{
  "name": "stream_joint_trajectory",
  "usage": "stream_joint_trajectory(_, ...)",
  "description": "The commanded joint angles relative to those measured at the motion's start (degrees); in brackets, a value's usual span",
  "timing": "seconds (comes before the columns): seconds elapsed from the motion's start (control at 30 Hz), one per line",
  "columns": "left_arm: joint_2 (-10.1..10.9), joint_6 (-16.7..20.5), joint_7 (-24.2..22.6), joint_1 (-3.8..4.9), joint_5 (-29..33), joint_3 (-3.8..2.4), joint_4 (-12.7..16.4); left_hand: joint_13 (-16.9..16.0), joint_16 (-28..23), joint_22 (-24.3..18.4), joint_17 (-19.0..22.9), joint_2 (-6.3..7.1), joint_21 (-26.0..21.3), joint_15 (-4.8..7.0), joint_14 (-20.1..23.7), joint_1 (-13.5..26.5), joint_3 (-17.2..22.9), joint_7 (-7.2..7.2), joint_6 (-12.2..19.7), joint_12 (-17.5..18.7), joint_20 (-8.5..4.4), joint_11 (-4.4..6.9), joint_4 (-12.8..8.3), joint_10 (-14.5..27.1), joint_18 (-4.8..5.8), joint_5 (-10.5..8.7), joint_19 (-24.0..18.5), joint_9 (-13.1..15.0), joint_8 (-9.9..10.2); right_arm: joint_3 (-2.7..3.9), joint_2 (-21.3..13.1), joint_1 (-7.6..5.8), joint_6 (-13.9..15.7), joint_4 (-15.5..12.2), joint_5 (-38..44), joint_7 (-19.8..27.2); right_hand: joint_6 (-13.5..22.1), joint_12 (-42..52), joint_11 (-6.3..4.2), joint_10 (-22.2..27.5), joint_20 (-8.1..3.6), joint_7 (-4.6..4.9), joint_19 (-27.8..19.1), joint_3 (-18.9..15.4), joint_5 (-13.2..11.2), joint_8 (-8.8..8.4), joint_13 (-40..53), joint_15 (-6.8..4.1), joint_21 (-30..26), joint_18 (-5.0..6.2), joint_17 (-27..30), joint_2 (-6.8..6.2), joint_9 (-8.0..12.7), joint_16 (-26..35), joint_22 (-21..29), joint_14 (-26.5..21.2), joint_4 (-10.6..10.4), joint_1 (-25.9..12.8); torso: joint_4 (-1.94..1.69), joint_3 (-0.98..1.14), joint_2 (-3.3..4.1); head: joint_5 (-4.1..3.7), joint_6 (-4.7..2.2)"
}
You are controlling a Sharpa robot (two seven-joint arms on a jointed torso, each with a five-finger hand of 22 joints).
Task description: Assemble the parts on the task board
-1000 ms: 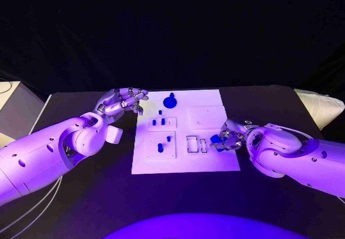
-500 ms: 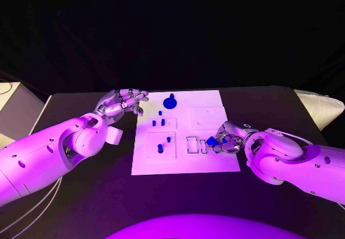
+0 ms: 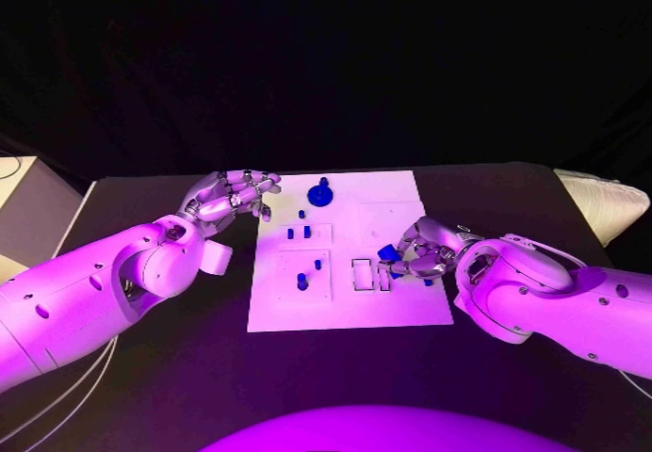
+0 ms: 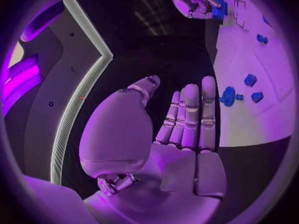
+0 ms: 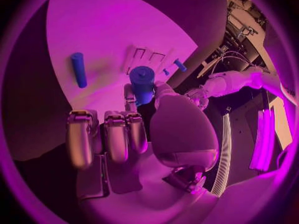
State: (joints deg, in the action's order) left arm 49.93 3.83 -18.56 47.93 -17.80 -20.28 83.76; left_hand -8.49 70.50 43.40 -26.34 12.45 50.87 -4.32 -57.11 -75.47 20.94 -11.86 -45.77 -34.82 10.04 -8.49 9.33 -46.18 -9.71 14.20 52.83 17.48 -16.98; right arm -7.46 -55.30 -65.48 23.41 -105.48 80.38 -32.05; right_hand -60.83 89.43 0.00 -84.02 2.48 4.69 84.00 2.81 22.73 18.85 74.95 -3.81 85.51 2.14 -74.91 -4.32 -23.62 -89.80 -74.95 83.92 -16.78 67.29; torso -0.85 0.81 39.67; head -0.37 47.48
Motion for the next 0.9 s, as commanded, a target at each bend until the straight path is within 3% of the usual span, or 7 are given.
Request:
stream_joint_trajectory(0.03, -0.2, -1.1, -0.1, -0.14, 0.1, -0.05, 0.0, -0.1, 0.2, -0.1, 0.1, -0.42, -0.3, -0.12, -0.3, 0.1, -0.3, -0.18, 0.4, -0.3, -0.06, 0.05, 0.1, 0.4, -0.84, 0.39, 0.3, -0.1, -0.3, 0.01, 1.0, -0.06, -0.5, 0.7, -2.5, 0.4, -1.4, 0.5, -0.52, -5.9, -0.52, -0.97, 4.7, 0.5, -0.6, 0.09, 15.0, -0.31, 0.3, -1.19, -15.1, 0.01, 0.1, -0.2, -12.4, 6.1, 0.0, -0.8, 0.09, -0.05, -0.02, -0.19, 0.00)
stream_joint_trajectory(0.13, -0.3, -1.2, 0.0, -0.18, 0.1, -0.05, 0.0, -0.1, 0.2, -0.1, 0.1, -0.47, -0.3, -0.12, -0.3, 0.0, -0.3, -0.18, 0.4, -0.3, -0.06, 0.05, 0.1, 0.4, -0.84, 0.40, 0.3, -0.1, -0.3, -0.08, 2.2, -0.09, -2.1, 1.8, -2.7, 0.3, -1.5, 0.5, -0.55, -5.9, -0.54, -1.01, 4.7, 0.9, -1.8, 0.17, 15.0, -0.34, 0.3, -1.19, -15.1, -0.02, 0.2, -0.2, -12.5, 6.1, -0.1, -1.6, 0.02, -0.09, -0.04, -0.31, 0.08)
stream_joint_trajectory(0.3, -0.4, -1.2, 0.2, -0.21, 0.1, -0.05, 0.0, -0.1, 0.2, -0.1, 0.1, -0.56, -0.4, -0.13, -0.2, -0.1, -0.4, -0.17, 0.5, -0.2, -0.05, 0.03, 0.1, 0.6, -0.83, 0.41, 0.4, -0.1, -0.3, -0.33, 4.3, -0.05, -5.2, 3.5, -1.6, 0.1, -1.9, 0.6, -0.64, -6.0, -0.59, -1.13, 5.0, 1.3, -5.0, 0.68, 15.0, -0.39, 1.4, -1.43, -15.1, 1.00, 0.4, -0.2, -13.2, 6.1, -0.1, -4.8, -0.13, 0.05, -0.04, -0.29, 0.15)
stream_joint_trajectory(0.43, -0.4, -1.3, 0.2, -0.21, 0.1, -0.05, 0.0, -0.1, 0.2, -0.1, 0.1, -0.61, -0.4, -0.14, -0.2, -0.2, -0.4, -0.13, 0.6, -0.2, -0.05, 0.03, 0.2, 0.8, -0.83, 0.41, 0.4, -0.1, -0.3, -0.50, 5.4, 0.05, -7.1, 4.4, -0.2, -0.1, -2.1, 0.6, -0.70, -6.0, -0.62, -1.21, 5.1, 1.1, -4.5, 0.93, 15.0, -0.44, 1.7, -1.51, -15.1, 1.21, 0.5, -0.2, -13.4, 6.1, -0.1, -5.8, -0.18, -0.05, -0.08, -0.23, 0.23)
stream_joint_trajectory(0.67, -0.3, -1.3, 0.3, -0.22, 0.1, -0.05, 0.0, -0.1, 0.2, -0.1, 0.1, -0.63, -0.4, -0.14, -0.2, -0.2, -0.4, -0.12, 0.7, -0.2, -0.05, 0.04, 0.2, 0.8, -0.83, 0.42, 0.4, -0.1, -0.3, -0.63, 6.8, 0.17, -8.7, 5.1, 1.5, -0.3, -2.4, 0.6, -0.80, -6.0, -0.67, -1.33, 5.3, 0.9, -5.0, 1.29, 15.0, -0.51, 2.2, -1.61, -15.1, 1.74, 0.5, -0.2, -13.7, 6.1, -0.1, -7.0, -0.11, 0.07, 0.01, -0.05, 0.21)
stream_joint_trajectory(0.9, -0.3, -1.4, 0.4, -0.22, 0.1, -0.05, 0.0, -0.1, 0.2, -0.1, 0.1, -0.68, -0.4, -0.14, -0.2, -0.3, -0.5, -0.11, 0.7, -0.2, -0.05, 0.04, 0.2, 0.9, -0.83, 0.42, 0.4, -0.2, -0.3, -0.66, 7.7, 0.20, -9.0, 5.1, 2.3, -0.3, -2.4, 0.6, -0.81, -6.0, -0.68, -1.35, 5.3, 0.9, -5.1, 1.33, 15.0, -0.52, 2.2, -1.62, -15.1, 1.80, 0.5, -0.2, -13.7, 6.1, -0.1, -7.1, -0.18, 0.06, -0.01, -0.08, 0.22)
